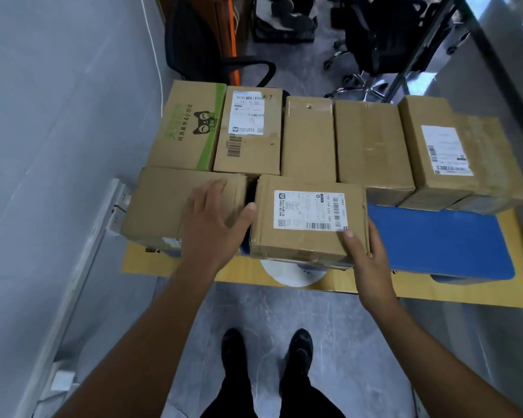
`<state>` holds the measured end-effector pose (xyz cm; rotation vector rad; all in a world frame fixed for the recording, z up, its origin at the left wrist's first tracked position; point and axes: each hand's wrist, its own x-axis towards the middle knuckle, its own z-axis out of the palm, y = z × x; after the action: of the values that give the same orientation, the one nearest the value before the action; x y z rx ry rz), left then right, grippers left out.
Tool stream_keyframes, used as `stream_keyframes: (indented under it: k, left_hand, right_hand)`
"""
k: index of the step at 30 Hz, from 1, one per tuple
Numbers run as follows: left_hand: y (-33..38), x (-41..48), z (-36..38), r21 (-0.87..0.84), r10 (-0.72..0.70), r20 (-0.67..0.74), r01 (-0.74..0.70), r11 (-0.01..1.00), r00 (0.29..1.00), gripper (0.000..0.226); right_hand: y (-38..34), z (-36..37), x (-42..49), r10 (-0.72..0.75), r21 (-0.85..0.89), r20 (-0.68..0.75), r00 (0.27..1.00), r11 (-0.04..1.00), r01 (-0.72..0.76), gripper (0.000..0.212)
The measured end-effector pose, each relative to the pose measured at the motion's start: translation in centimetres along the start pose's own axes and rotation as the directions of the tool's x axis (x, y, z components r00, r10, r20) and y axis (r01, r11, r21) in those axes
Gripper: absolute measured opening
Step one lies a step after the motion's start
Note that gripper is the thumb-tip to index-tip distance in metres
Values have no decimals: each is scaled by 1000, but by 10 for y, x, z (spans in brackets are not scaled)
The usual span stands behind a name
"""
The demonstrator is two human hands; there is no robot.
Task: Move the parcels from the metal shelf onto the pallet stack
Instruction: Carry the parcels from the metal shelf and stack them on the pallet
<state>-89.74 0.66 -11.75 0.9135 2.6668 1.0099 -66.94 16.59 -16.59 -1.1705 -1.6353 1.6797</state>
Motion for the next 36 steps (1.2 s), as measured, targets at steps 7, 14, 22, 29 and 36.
stream_keyframes:
  k: [7, 14, 22, 29, 36]
  left_hand:
    - [-3, 0, 4, 39, 45, 48, -46, 998, 998, 86]
    - [-4, -7, -1, -116, 180, 24, -176, 978, 983, 72]
    - [77, -79, 38, -337, 531, 228, -445, 829, 816, 58]
    - [163, -221, 86, -499, 706, 453, -502, 706, 544, 65]
    - [252, -429, 123, -608, 808, 548, -561, 562, 216, 81]
  right_hand:
    - [-5, 16, 4, -7, -80, -45, 999, 997, 4, 73]
    - [-7, 16, -29, -13, -140, -154, 988, 990, -9, 83]
    - [2, -40, -138, -104, -323, -311, 945, 946, -2, 82]
    - [10, -154, -277, -190, -384, -579, 793, 921, -59, 87]
    - [54, -271, -505, -148, -345, -815, 560, 901, -264, 73]
